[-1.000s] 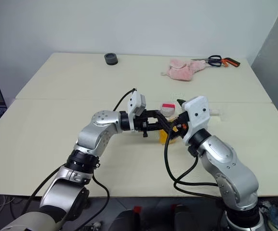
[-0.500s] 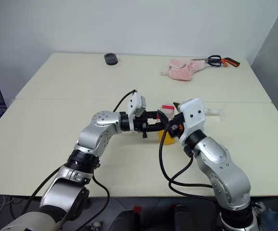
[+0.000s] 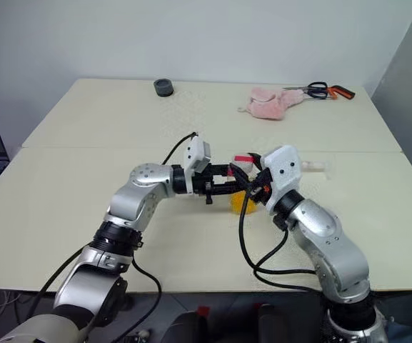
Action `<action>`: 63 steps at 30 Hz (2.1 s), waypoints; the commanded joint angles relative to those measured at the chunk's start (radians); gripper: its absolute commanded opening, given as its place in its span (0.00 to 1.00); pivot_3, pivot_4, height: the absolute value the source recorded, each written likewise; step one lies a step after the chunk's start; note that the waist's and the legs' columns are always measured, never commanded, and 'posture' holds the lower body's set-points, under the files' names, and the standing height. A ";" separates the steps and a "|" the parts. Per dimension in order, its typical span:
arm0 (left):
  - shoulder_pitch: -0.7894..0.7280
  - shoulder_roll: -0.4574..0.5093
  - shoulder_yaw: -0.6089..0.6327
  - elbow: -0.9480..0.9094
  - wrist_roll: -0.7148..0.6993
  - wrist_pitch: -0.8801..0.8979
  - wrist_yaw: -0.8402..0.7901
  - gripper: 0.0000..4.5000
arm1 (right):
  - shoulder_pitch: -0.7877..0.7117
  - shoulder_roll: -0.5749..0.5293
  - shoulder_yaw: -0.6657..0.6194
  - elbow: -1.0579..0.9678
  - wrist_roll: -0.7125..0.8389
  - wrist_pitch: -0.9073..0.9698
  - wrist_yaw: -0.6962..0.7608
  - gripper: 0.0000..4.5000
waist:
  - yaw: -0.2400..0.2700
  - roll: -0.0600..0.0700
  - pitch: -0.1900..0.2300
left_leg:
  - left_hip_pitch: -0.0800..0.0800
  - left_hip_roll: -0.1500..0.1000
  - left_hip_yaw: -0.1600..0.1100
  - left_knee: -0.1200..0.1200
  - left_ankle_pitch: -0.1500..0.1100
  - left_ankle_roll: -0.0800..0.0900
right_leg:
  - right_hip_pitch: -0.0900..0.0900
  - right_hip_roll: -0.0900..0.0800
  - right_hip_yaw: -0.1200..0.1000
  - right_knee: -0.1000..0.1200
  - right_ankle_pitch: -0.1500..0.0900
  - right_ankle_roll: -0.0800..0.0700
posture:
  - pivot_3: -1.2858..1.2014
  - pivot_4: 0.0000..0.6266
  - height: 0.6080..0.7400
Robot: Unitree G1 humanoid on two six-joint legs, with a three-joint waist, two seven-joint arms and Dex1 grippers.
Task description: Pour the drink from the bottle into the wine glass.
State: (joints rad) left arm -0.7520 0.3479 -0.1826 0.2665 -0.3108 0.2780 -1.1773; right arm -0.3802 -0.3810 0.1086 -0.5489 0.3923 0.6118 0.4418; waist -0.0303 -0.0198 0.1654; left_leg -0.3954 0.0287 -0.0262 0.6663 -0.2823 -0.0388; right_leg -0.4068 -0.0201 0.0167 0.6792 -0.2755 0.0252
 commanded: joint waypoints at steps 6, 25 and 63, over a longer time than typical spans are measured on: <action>-0.077 0.018 0.000 -0.037 -0.034 -0.001 -0.118 0.39 | -0.195 -0.170 0.000 0.274 0.109 -0.061 0.442 0.42 | 0.001 0.000 0.000 | 0.000 0.000 0.000 0.000 0.000 0.000 | 0.000 0.000 0.000 0.000 0.000 0.000 | 0.52 0.24 1.00; -0.075 -0.032 0.021 0.015 0.015 -0.016 0.032 0.39 | -0.010 -0.030 -0.159 -0.192 0.175 0.183 -0.093 0.87 | -0.001 0.000 0.000 | -0.001 0.000 -0.001 0.000 0.000 0.000 | 0.000 0.000 0.000 0.001 0.000 0.000 | 0.52 0.24 1.00; -0.093 0.010 -0.006 0.034 0.007 0.002 -0.096 0.38 | -0.040 0.051 0.022 0.002 0.015 -0.061 0.091 0.42 | -0.001 0.000 0.000 | -0.001 0.000 0.000 0.000 0.000 0.000 | -0.001 0.000 0.000 0.001 0.000 0.000 | 0.52 0.24 1.00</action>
State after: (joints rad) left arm -0.8296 0.3596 -0.1883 0.3423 -0.2799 0.2747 -1.2496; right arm -0.3759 -0.3130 0.1290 -0.5464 0.3403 0.6027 0.4043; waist -0.0311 -0.0195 0.1653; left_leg -0.3961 0.0286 -0.0266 0.6667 -0.2821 -0.0386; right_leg -0.4074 -0.0199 0.0168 0.6799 -0.2755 0.0251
